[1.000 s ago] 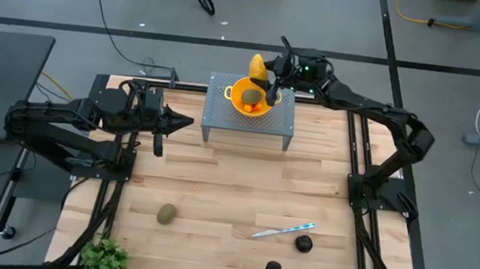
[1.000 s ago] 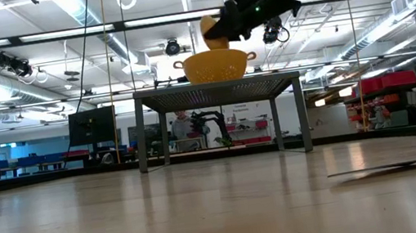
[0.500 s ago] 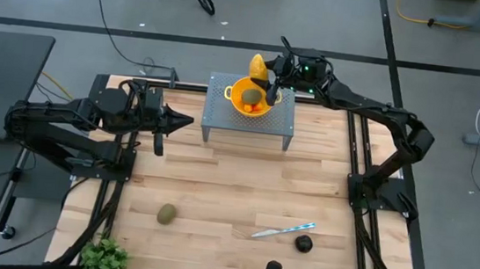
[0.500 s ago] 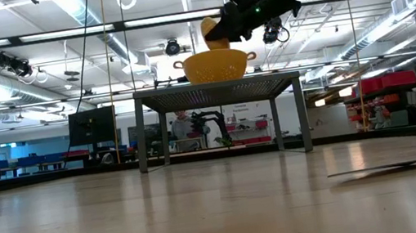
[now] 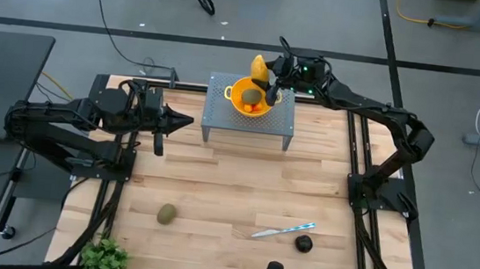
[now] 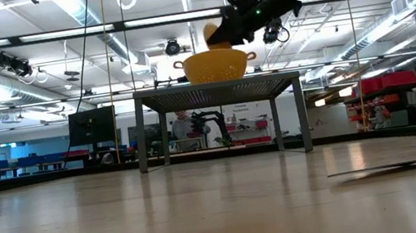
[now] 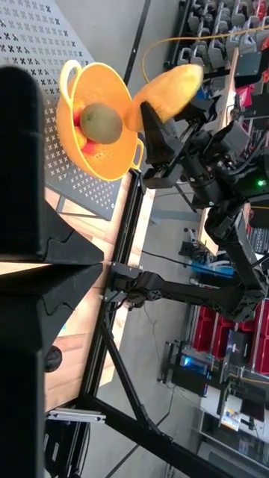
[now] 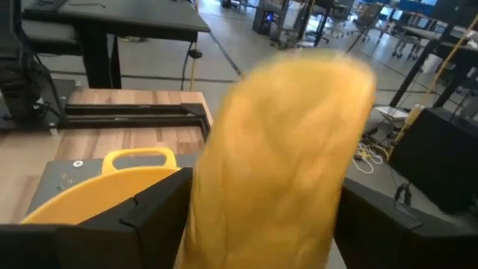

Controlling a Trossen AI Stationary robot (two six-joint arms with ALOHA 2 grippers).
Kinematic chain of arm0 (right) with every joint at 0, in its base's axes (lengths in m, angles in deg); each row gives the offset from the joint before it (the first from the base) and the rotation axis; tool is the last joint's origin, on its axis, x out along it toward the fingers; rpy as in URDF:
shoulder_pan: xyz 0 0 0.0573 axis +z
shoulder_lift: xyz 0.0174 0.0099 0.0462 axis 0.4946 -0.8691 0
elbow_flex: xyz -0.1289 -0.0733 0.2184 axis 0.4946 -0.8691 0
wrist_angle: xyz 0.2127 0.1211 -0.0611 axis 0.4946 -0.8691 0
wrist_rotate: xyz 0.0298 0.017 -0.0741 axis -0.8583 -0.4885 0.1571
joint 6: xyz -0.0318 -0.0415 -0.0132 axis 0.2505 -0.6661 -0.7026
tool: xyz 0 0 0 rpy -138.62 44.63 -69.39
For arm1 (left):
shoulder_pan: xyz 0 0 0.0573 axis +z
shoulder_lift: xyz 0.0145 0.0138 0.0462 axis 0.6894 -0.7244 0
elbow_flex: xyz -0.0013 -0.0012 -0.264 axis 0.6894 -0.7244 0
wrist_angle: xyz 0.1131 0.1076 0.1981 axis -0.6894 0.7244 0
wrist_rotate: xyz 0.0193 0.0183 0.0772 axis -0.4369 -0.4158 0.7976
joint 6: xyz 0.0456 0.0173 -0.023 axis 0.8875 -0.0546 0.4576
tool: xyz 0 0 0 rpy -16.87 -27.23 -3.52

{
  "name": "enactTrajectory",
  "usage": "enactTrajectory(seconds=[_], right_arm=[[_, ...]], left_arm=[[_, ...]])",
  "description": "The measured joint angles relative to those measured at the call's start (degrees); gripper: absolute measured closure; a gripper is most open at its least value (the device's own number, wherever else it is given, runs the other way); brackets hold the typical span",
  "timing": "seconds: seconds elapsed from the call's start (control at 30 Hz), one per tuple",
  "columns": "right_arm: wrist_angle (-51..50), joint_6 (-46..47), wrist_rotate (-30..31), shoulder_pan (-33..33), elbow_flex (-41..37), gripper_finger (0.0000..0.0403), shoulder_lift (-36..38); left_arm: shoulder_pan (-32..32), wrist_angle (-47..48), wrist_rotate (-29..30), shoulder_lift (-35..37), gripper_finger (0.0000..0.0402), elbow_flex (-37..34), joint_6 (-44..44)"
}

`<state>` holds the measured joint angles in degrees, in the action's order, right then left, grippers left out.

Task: Pick & Place Fruit
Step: Put the yellow mango into the yellow strainer bowl on the shelf, then put the brown kiwi into the yellow strainer bowl on the shelf

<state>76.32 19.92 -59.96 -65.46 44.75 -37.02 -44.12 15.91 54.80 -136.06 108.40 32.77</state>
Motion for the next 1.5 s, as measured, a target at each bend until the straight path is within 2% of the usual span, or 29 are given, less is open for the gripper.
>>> enactTrajectory(seconds=[0.23,0.6,0.83,1.1,1.5], right_arm=[[-2.2,0.5,0.2,0.0,0.0,0.0084,0.0],[-2.6,0.4,0.1,0.0,0.0,0.0082,0.3],[-2.8,0.8,0.1,0.1,0.0,0.0082,4.0],[-8.0,1.5,0.1,0.3,0.0,0.0082,9.5],[-15.2,1.5,0.1,1.6,0.0,0.0082,10.8]], left_arm=[[0.0,0.0,0.0,0.0,0.0397,0.0,0.0],[0.0,0.0,0.0,0.0,0.0397,0.0,0.0],[0.0,0.0,0.0,0.0,0.0397,0.0,0.0],[0.0,0.0,0.0,0.0,0.0397,0.0,0.1],[0.0,0.0,0.0,0.0,0.0397,0.0,0.4]])
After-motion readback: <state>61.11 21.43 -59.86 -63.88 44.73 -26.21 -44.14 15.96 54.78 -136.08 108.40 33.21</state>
